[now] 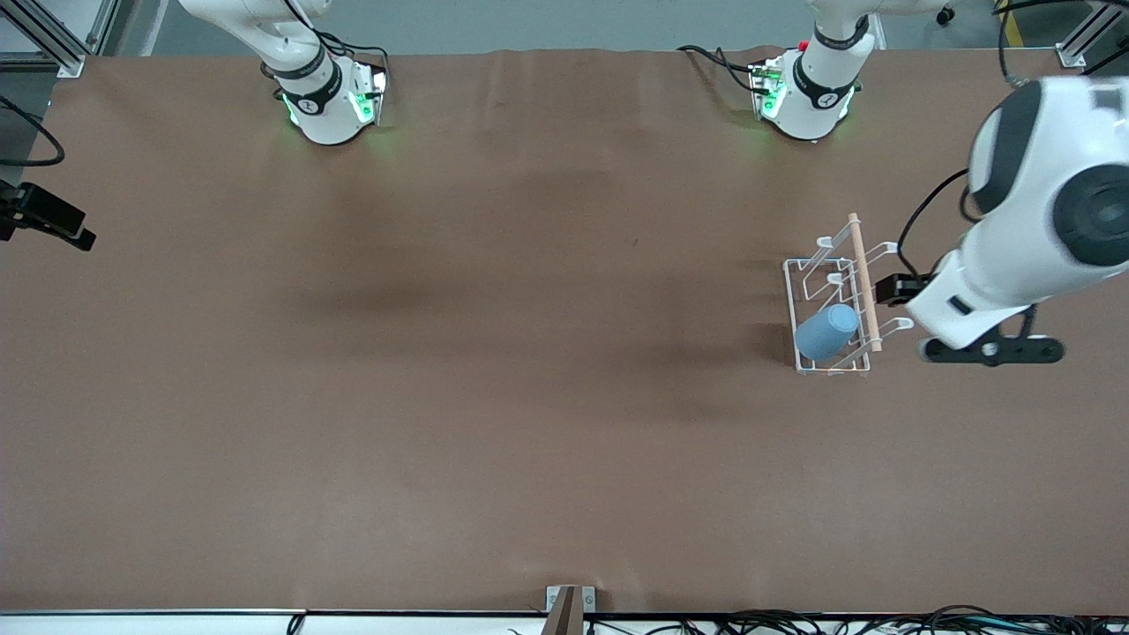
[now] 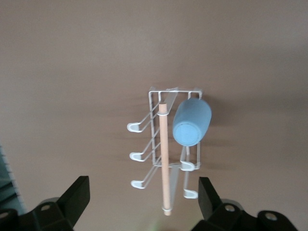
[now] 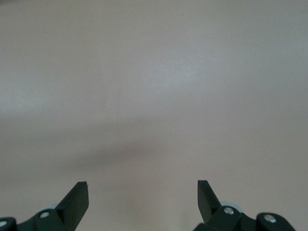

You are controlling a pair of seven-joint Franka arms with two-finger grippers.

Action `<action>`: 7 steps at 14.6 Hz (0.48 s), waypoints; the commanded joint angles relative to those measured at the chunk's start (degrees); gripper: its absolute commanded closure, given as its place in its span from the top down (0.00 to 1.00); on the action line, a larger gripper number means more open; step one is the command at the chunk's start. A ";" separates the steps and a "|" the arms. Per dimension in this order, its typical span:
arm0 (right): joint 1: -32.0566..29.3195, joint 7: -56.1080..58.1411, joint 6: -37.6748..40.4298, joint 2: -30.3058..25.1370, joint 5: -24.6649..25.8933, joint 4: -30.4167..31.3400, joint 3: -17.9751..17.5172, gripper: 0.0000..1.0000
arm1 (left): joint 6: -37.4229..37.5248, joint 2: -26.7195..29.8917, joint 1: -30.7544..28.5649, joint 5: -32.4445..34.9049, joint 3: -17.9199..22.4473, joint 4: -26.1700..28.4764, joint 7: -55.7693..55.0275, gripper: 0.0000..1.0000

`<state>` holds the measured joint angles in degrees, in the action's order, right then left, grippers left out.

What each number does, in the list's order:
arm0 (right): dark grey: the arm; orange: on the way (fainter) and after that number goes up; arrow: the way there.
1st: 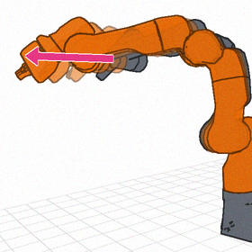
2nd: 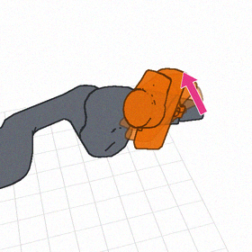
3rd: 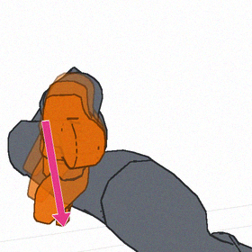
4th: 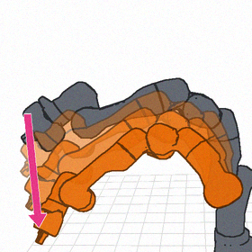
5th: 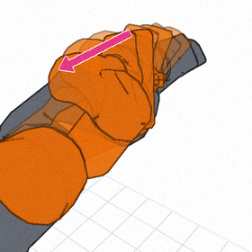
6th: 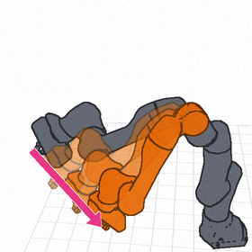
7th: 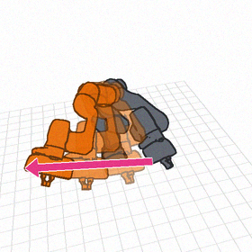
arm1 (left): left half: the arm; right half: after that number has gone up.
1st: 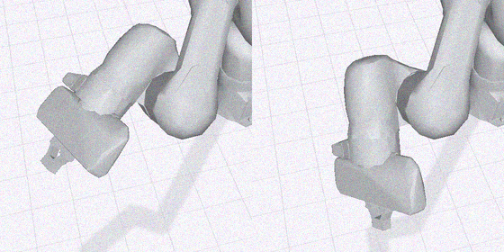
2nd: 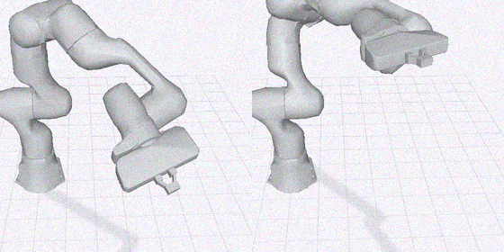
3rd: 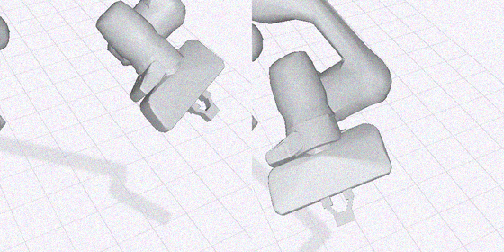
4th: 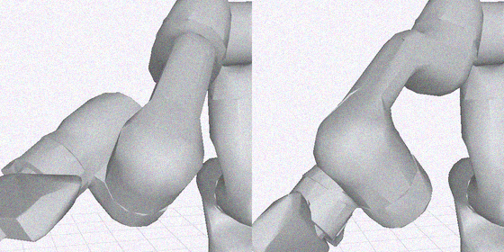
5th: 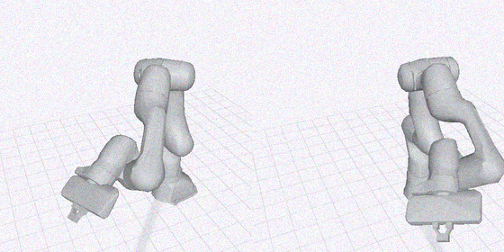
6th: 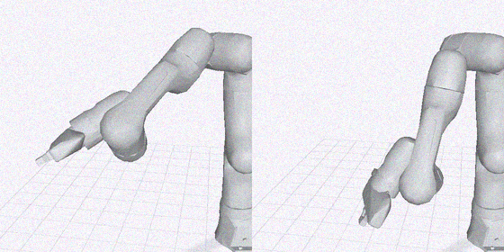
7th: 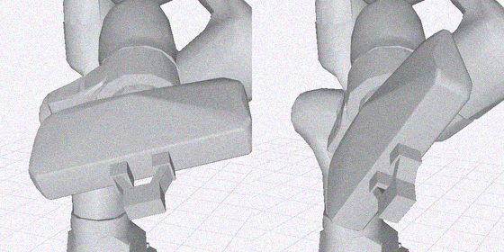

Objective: Hang cup on cup holder
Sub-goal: 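Open the left gripper and pull it back from the cup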

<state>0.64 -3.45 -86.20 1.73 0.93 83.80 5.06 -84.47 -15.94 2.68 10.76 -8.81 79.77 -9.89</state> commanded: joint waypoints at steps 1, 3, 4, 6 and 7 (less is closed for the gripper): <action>0.33 0.46 0.15 -0.68 0.56 0.48 0.12 1.00 | -1.84 5.81 -1.09 -5.82 1.68 3.02 -1.19 0.96; 0.33 0.46 0.15 -0.68 0.56 0.48 0.12 1.00 | -1.93 10.03 -1.09 -7.60 3.36 5.47 -1.10 0.96; 0.24 0.46 0.15 -0.68 0.56 0.48 0.12 1.00 | -2.28 12.05 -1.18 -7.69 3.45 6.96 -1.01 0.96; 0.24 0.46 0.15 -0.68 0.56 0.48 0.12 1.00 | -4.90 16.97 -1.18 -7.77 4.06 11.35 -1.01 0.96; 0.24 0.46 0.15 -0.68 0.56 0.48 0.12 1.00 | -6.66 19.25 -1.18 -7.86 4.07 13.46 -1.10 0.96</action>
<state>0.64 -3.44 -86.19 1.74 0.94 83.80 5.07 -86.94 -3.48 1.57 4.04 -5.00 85.64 -10.22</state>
